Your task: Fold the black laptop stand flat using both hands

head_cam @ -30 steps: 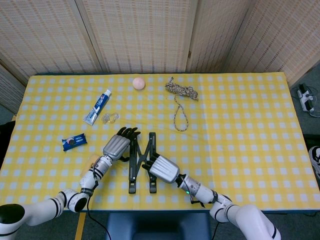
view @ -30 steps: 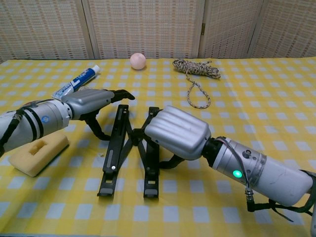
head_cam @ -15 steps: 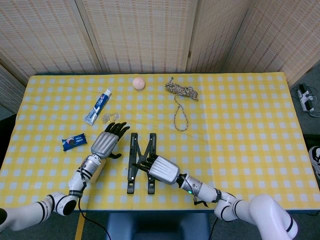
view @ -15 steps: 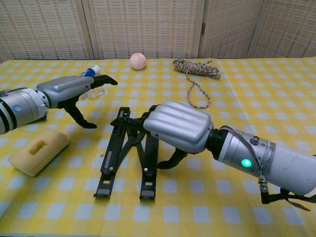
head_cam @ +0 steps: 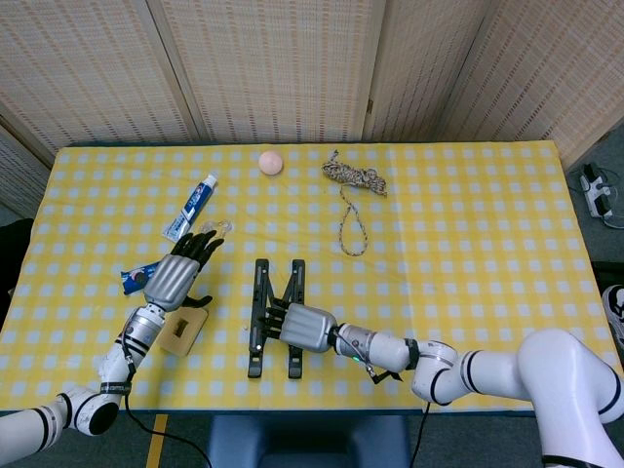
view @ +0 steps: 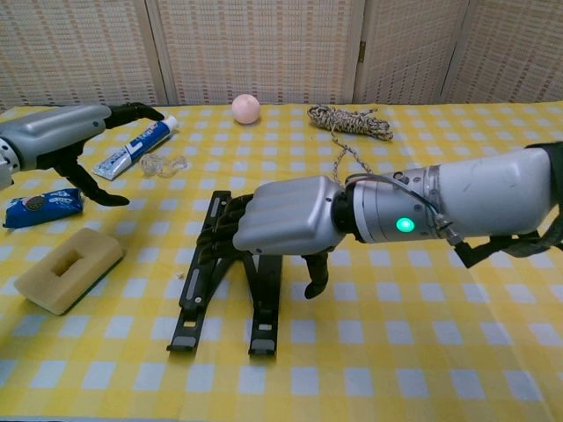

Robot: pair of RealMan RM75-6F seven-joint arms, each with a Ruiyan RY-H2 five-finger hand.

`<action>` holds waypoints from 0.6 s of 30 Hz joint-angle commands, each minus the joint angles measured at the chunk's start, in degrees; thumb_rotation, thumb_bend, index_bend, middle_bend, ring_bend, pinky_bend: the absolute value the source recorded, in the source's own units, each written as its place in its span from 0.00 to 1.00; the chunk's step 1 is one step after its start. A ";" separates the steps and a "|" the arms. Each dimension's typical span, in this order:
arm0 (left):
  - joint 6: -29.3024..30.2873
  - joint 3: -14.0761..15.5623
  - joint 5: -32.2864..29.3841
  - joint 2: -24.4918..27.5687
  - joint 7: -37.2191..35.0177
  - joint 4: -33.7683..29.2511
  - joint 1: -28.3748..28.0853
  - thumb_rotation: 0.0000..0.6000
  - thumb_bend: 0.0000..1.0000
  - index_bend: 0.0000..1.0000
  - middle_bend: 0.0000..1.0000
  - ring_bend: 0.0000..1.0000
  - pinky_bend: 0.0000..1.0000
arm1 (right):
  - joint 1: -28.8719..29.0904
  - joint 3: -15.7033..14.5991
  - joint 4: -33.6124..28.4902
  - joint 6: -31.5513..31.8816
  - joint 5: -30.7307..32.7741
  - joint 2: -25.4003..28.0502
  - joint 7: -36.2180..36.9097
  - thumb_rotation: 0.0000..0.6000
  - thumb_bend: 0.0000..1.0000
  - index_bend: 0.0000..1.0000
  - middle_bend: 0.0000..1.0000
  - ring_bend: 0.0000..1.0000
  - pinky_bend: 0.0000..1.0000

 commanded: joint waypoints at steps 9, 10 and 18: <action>0.03 -0.28 -0.30 0.40 -2.64 1.42 0.87 1.00 0.21 0.00 0.00 0.00 0.00 | 3.68 1.04 3.89 -3.77 1.98 -3.55 -2.61 1.00 0.18 0.00 0.00 0.02 0.01; 0.03 -0.29 -0.29 0.41 -2.89 1.54 0.94 1.00 0.21 0.00 0.00 0.00 0.00 | 3.88 1.01 4.24 -3.89 1.96 -3.86 -2.59 1.00 0.18 0.00 0.00 0.02 0.01; -0.17 0.02 0.09 0.25 -4.36 3.03 1.42 1.00 0.21 0.00 0.00 0.00 0.00 | 5.72 0.88 6.52 -5.69 2.46 -5.47 -2.28 1.00 0.18 0.00 0.00 0.02 0.01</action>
